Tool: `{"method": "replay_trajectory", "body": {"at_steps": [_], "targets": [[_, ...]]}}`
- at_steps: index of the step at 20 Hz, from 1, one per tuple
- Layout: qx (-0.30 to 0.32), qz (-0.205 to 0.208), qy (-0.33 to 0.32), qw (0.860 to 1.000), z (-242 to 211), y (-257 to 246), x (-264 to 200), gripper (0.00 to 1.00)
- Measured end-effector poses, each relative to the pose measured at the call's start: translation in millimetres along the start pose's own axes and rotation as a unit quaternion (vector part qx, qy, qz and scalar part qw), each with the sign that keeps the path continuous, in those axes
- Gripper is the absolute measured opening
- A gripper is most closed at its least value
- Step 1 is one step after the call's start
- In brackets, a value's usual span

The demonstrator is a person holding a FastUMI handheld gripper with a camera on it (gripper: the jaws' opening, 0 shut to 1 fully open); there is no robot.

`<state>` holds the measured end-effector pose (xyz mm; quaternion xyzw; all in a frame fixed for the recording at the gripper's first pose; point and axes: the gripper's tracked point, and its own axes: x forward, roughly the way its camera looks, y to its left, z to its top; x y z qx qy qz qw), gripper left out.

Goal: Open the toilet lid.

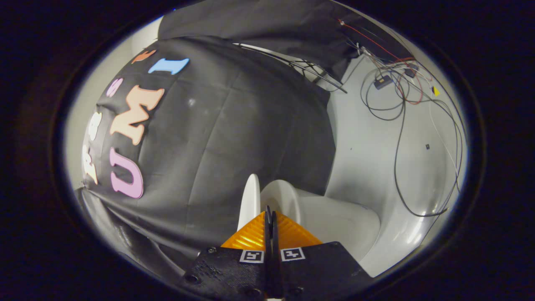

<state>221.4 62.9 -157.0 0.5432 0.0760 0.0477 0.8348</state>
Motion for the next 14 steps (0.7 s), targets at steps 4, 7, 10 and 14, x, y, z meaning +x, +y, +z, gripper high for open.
{"method": "replay_trajectory", "body": {"at_steps": [4, 7, 10, 14], "targets": [[-0.053, 0.028, -0.009, 0.998, 3, 54, -12, 0.0], [-0.106, 0.052, -0.013, 0.993, -3, 108, -26, 0.01], [-0.162, 0.075, -0.015, 0.984, -17, 160, -36, 0.03], [-0.224, 0.089, -0.013, 0.97, -44, 216, -48, 0.05]]}}
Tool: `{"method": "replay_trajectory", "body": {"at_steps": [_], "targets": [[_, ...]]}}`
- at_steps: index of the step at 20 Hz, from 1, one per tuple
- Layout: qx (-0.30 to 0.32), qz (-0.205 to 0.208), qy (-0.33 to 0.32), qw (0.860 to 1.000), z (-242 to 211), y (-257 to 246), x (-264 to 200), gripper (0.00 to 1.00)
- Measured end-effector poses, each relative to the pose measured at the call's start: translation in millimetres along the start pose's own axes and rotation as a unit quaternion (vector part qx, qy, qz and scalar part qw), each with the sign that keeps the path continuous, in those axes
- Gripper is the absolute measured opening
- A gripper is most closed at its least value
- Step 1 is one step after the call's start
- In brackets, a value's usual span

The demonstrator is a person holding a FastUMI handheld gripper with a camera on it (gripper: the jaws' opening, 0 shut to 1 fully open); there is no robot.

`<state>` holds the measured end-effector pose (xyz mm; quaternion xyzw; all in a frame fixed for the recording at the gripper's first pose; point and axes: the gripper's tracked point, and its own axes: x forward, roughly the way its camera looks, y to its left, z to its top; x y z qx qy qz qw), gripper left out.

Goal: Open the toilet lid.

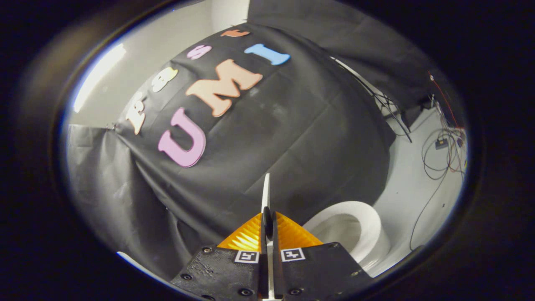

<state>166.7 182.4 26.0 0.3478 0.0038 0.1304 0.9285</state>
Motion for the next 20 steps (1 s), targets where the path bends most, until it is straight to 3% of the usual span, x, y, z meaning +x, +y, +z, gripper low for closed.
{"method": "replay_trajectory", "body": {"at_steps": [8, 20], "targets": [[-0.13, 0.013, 0.028, 0.991, -14, 90, 3, 0.05], [-0.247, 0.098, 0.079, 0.961, -84, 212, 12, 0.05]]}}
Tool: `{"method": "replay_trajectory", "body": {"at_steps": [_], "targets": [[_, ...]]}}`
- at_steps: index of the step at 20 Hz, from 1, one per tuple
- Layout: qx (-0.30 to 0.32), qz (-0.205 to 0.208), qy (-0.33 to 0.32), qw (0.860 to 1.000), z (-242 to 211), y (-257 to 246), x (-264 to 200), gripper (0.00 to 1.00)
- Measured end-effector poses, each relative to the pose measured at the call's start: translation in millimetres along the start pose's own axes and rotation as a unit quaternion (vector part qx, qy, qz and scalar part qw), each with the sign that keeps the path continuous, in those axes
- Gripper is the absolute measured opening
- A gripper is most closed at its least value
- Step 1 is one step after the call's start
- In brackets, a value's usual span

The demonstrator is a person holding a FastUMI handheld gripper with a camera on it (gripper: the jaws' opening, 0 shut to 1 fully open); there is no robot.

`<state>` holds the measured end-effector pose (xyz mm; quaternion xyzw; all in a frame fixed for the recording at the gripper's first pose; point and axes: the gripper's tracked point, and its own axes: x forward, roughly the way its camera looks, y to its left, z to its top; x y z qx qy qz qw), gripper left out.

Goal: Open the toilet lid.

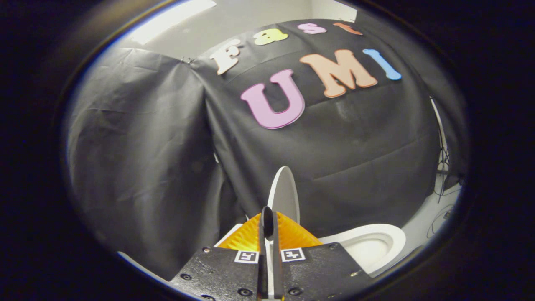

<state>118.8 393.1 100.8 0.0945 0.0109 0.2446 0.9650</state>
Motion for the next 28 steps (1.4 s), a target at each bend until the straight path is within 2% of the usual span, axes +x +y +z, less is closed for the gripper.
{"method": "replay_trajectory", "body": {"at_steps": [7, 18, 24, 28], "targets": [[-0.046, 0.045, 0.032, 0.997, -16, 64, 21, 0.05], [-0.064, 0.094, 0.07, 0.991, -42, 129, 46, 0.05], [-0.073, 0.108, 0.074, 0.989, -54, 144, 51, 0.06], [-0.1, 0.086, 0.057, 0.99, -41, 133, 49, 0.1]]}}
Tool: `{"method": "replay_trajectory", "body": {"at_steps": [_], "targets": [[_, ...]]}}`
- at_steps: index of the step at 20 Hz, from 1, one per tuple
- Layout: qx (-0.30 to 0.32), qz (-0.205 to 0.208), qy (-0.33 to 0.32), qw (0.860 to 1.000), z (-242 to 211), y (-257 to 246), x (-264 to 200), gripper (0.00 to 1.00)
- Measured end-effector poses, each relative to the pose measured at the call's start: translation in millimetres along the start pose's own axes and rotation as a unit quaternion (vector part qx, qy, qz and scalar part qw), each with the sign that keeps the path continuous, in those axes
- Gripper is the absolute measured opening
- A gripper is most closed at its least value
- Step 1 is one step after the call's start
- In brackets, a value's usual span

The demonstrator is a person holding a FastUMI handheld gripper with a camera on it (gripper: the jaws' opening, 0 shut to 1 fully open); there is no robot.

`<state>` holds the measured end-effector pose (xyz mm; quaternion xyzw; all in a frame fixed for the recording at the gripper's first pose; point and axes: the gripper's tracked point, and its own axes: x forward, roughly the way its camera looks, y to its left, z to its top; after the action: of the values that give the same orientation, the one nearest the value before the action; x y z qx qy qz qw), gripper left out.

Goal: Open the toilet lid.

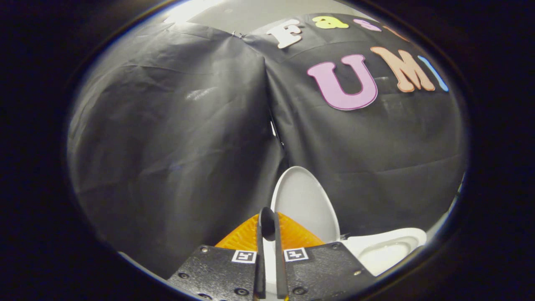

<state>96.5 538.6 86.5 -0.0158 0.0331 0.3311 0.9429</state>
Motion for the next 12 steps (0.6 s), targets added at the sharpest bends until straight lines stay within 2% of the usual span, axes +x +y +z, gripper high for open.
{"method": "replay_trajectory", "body": {"at_steps": [2, 5, 8, 11, 12], "targets": [[-0.005, 0.005, -0.008, 1.0, 3, 0, -3, 0.16], [-0.008, 0.053, -0.041, 0.998, 18, 7, -19, 0.32], [-0.024, 0.05, -0.072, 0.996, 47, -6, -42, 0.47], [-0.03, 0.041, -0.073, 0.996, 67, -36, -65, 0.62], [-0.031, 0.034, -0.077, 0.996, 73, -50, -75, 0.62]]}}
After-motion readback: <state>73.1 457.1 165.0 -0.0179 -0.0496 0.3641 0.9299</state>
